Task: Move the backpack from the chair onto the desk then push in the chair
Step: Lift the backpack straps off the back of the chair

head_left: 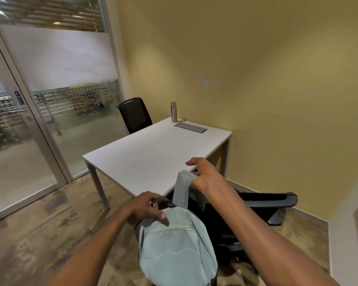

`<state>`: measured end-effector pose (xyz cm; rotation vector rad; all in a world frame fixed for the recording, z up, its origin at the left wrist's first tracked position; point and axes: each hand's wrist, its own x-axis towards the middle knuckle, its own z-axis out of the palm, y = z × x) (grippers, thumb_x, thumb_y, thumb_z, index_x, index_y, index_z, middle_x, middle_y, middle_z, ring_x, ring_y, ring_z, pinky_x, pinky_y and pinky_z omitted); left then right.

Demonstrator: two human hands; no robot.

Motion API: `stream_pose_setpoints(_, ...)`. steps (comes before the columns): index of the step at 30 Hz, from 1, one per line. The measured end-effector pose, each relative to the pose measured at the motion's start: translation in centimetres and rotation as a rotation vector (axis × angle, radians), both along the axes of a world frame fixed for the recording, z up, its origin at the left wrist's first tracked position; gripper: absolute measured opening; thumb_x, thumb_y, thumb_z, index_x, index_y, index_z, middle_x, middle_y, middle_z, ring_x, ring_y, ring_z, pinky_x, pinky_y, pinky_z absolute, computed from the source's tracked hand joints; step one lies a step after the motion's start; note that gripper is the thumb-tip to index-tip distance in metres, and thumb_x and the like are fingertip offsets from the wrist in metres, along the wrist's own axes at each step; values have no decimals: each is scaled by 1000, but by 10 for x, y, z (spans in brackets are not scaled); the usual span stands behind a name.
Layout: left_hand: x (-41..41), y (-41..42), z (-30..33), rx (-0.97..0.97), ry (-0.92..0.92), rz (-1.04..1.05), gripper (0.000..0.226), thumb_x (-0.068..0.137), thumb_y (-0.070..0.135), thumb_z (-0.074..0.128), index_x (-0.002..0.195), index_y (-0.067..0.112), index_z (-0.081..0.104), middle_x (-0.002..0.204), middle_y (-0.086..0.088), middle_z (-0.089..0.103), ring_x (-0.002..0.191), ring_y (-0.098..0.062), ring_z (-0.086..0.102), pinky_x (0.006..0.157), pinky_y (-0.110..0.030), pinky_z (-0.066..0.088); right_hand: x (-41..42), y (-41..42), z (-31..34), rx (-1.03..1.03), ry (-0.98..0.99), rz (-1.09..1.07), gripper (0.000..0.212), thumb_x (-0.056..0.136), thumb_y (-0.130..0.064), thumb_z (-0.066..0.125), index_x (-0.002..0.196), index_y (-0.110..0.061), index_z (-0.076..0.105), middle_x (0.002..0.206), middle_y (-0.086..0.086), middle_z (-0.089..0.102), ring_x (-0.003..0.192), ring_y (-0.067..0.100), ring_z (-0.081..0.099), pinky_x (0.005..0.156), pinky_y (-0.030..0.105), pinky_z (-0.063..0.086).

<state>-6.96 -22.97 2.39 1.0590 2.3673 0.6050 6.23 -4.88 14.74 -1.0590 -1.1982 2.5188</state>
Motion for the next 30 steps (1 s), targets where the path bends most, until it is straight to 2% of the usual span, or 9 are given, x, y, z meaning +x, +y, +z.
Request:
stream_pose_setpoints(4, 1, -5, 0, 120, 77, 50, 43, 60, 66, 80, 62, 25, 69, 51, 10, 56, 52, -4, 47, 56, -31, 36, -1, -6, 12, 16, 20, -18, 31, 84, 0, 60, 107, -2, 39, 121, 21, 43, 118, 36, 55, 103, 50, 46)
stream_pose_setpoints(8, 5, -5, 19, 261, -59, 48, 15, 85, 30, 76, 80, 17, 80, 71, -5, 77, 63, -14, 60, 63, -33, 45, -3, 3, 10, 22, -8, -9, 21, 84, 2, 59, 96, 2, 42, 121, 23, 47, 120, 38, 56, 103, 53, 46)
stream_pose_setpoints(12, 21, 9, 33, 389, -89, 47, 11, 88, 24, 73, 81, 22, 80, 70, -9, 77, 73, -30, 72, 69, -44, 54, -7, 24, 7, 63, 8, 8, 51, 79, 4, 59, 127, 7, 44, 131, 23, 48, 107, 36, 61, 97, 53, 51)
stream_pose_setpoints(15, 32, 22, 46, 447, -126, 28, 10, 87, 14, 74, 80, 17, 80, 68, -16, 74, 70, -34, 74, 79, -54, 60, 0, 36, 12, 231, -5, 28, 37, 83, 1, 61, 118, 3, 50, 121, 23, 50, 100, 35, 62, 90, 48, 55)
stream_pose_setpoints(19, 46, 34, 71, 456, -109, -52, 15, 88, 3, 69, 83, 12, 80, 68, -18, 74, 60, -30, 70, 69, -48, 62, 18, 46, 19, 1212, -413, 339, 32, 92, -34, 59, 98, -4, 60, 92, 15, 64, 73, 27, 60, 64, 31, 50)
stream_pose_setpoints(21, 53, 36, 89, 458, -68, -87, 16, 88, 1, 68, 84, 11, 80, 68, -17, 74, 53, -21, 65, 57, -33, 57, 24, 44, 16, 1686, -627, 387, 50, 96, -52, 45, 104, -6, 64, 103, 15, 66, 93, 31, 61, 74, 36, 48)
stream_pose_setpoints(23, 59, 38, 111, 464, -14, -132, 14, 89, 2, 68, 87, 9, 80, 67, -13, 75, 51, -16, 63, 53, -21, 50, 30, 38, 17, 1844, -661, 383, 70, 94, -68, 30, 100, -9, 66, 116, 19, 62, 113, 37, 53, 85, 42, 47)
stream_pose_setpoints(27, 71, 46, 156, 520, 121, -204, 11, 90, 10, 69, 91, 8, 80, 67, -1, 75, 45, -9, 61, 52, -16, 47, 44, 29, 31, 1555, -247, 658, 79, 92, -76, 21, 80, -13, 68, 81, 5, 63, 93, 31, 60, 81, 39, 46)
stream_pose_setpoints(30, 76, 58, 184, 576, 129, -183, 15, 91, 6, 67, 82, 8, 79, 65, -5, 72, 41, -9, 56, 48, -18, 46, 57, 31, 37, 1219, 127, 599, 79, 88, -80, 28, 95, -18, 76, 98, 4, 74, 102, 25, 68, 95, 39, 50)
